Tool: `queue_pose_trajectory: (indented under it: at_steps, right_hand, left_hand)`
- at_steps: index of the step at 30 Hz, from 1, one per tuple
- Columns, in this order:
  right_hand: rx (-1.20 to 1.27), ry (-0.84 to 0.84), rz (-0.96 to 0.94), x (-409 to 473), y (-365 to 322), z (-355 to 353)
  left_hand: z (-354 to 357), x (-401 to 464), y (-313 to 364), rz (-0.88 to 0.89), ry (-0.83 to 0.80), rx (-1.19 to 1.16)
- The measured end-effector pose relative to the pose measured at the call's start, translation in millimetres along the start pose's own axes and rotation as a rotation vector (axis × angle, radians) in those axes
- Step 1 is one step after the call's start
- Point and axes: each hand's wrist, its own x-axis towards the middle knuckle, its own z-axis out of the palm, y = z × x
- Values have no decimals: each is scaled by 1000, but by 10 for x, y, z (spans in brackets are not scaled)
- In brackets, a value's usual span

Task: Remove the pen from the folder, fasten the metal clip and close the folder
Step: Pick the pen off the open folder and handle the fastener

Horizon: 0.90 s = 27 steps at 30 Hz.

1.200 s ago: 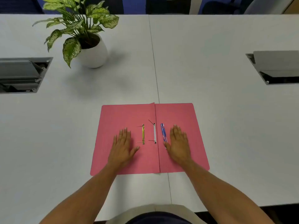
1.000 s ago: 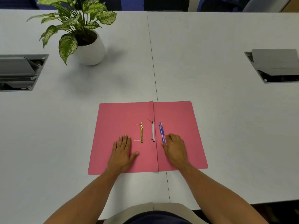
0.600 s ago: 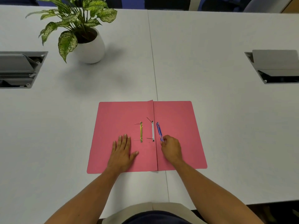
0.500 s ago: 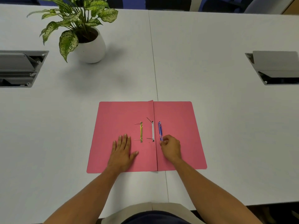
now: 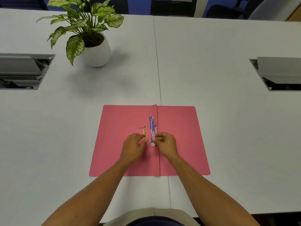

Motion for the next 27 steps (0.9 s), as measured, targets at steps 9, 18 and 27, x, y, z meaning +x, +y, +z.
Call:
queue_pose_trajectory:
  at_steps: [9, 18, 27]
  right_hand:
    - [29, -183, -34, -2, -14, 44]
    - [77, -243, 20, 8, -4, -2]
    - [152, -325, 36, 48, -39, -97]
  left_hand:
    - [-81, 74, 209, -254, -61, -760]
    - [-163, 91, 272, -365, -246, -1040]
    - [-196, 142, 174, -356, -255, -1181]
